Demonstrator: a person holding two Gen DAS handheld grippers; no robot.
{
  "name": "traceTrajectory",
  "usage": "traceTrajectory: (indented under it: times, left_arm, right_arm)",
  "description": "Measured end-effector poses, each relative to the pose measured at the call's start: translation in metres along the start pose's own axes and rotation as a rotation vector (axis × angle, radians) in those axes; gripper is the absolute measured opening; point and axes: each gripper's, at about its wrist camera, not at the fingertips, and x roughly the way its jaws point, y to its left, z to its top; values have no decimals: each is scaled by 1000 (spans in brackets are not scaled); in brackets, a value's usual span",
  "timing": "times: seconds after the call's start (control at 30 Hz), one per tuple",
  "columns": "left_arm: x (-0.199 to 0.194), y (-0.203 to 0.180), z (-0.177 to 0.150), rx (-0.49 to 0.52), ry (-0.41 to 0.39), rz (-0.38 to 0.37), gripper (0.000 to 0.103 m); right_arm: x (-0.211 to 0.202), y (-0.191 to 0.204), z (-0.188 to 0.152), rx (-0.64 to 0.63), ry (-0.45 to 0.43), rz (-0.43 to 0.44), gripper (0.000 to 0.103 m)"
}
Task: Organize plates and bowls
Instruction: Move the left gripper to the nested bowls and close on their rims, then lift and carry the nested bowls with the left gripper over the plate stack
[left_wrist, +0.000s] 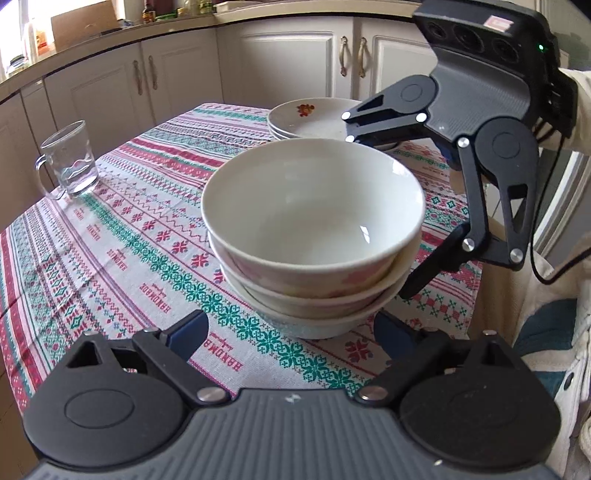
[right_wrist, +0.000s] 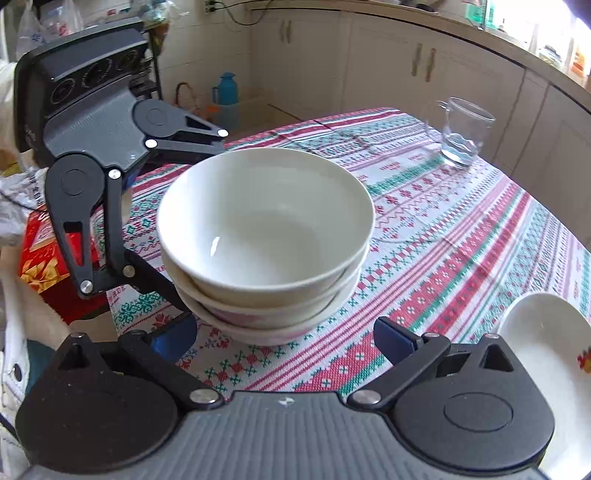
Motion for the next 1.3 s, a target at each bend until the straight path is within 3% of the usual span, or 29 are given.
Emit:
traceTrajectory:
  times: [0.27,0.5,0.8,0.93,1.3]
  left_arm:
    - [4,12,8,41,12,-115,91]
    - [5,16,11,55,10,-157,87]
    - [5,16,12,67,12,-172,84]
    - [5,16,13,71,15,-177,82]
    - [7,19,14,86,23,-202,82]
  right_arm:
    - [4,-5,10,-70,26,70,100]
    - [10,-10,11,-83,36,99,97]
    - [8,-9,11,-90,30,105,95]
    - [6,-9,11,-87,32,132,90]
    - [11,-13,17,-110,55,162,91]
